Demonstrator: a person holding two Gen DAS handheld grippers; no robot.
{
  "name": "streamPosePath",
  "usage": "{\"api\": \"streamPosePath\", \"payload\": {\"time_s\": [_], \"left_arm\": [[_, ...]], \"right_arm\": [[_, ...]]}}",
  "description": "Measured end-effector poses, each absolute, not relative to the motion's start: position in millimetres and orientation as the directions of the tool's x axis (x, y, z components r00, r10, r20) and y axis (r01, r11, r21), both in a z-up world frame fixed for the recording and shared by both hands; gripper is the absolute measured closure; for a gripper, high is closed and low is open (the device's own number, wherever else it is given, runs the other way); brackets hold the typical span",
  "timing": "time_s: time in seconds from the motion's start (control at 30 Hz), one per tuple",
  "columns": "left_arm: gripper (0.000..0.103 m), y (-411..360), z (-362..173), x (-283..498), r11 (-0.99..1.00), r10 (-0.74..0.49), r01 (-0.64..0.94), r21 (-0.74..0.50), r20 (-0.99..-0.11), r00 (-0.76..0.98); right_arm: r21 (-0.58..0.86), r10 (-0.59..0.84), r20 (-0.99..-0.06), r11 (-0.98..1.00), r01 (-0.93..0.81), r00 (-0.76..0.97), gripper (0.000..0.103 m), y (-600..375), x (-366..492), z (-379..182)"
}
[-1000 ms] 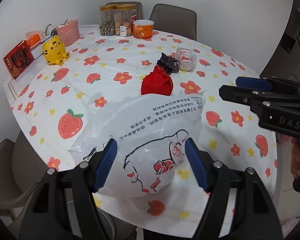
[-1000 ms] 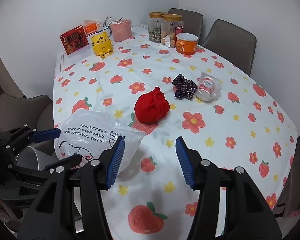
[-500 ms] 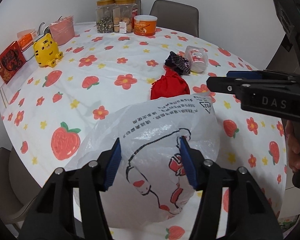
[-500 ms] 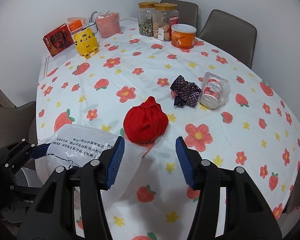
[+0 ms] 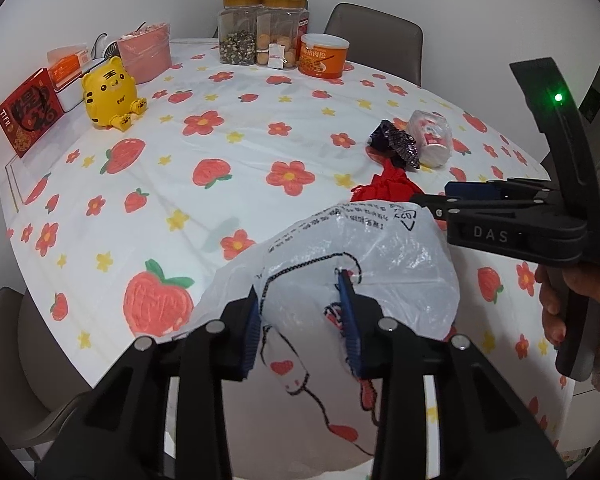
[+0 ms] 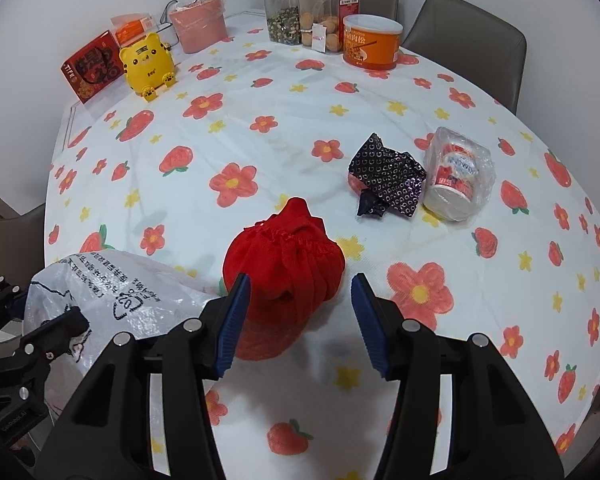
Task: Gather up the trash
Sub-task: 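Grasp the white plastic bag with the left tool while the right tool grasps the red pouch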
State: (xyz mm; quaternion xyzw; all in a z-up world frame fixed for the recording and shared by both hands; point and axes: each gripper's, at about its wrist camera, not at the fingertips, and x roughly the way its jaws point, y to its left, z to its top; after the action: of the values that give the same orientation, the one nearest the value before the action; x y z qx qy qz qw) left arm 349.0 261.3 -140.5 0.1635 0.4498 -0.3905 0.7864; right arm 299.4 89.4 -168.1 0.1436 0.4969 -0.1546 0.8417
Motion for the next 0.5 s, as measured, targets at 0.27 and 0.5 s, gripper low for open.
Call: {"api": "streamPosePath", "payload": {"time_s": [0.27, 0.5], "left_arm": [[0.068, 266, -140, 362, 0.664, -0.456, 0.742, -0.096, -0.838, 0.299], [0.070, 269, -136, 364, 0.678, -0.453, 0.729, -0.098, -0.836, 0.309]], "right_arm": [[0.092, -0.092, -0.899, 0.916, 0.390, 0.429, 0.089, 91, 307, -182], [0.101, -0.090, -0.885, 0.921, 0.377, 0.458, 0.099, 97, 300, -172]]}}
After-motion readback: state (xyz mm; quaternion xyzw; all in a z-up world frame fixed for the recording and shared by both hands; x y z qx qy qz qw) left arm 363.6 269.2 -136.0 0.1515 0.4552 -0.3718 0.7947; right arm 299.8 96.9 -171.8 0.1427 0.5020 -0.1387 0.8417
